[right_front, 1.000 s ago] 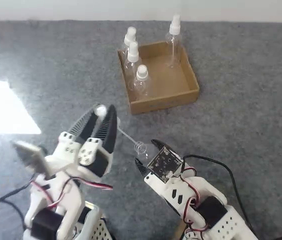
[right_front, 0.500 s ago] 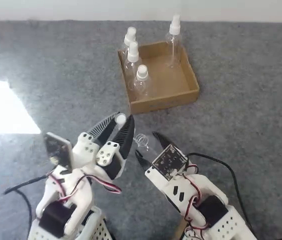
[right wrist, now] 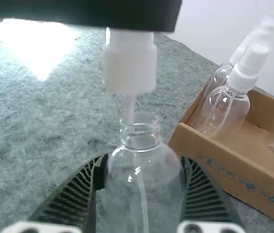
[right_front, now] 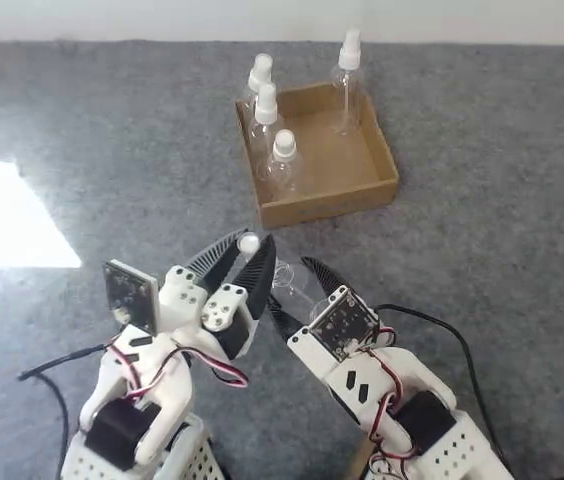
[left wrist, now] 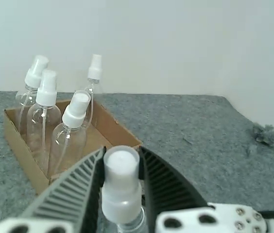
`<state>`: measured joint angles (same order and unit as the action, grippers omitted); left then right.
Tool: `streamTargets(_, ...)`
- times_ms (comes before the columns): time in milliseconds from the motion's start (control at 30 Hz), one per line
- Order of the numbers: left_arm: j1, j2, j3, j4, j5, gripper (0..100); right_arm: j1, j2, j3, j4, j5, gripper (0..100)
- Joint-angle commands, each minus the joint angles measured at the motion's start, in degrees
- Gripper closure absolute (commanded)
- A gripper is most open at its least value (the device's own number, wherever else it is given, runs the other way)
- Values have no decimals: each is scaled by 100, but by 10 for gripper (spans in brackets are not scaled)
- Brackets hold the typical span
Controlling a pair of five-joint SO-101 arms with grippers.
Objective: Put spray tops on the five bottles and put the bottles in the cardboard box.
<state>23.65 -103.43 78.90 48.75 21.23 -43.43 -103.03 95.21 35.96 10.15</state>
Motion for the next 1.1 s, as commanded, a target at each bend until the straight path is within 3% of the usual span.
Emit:
streamTargets(0,255,-70,84,-158,-273,953,127,-92,123,-171,-79,898)
streamTargets(267,299,-70,154,-141,-299,926,119,-92,123,-163,-79,898)
streamTargets(467,105,-79,145,-132,-264,833,136,-92,123,-127,-79,898)
streamTargets(767,-123,-88,-224,-123,-264,833,127,-92,123,-119,-79,898)
streamTargets(1067,-791,-88,-760,-132,-35,833,127,-92,123,-110,-79,898)
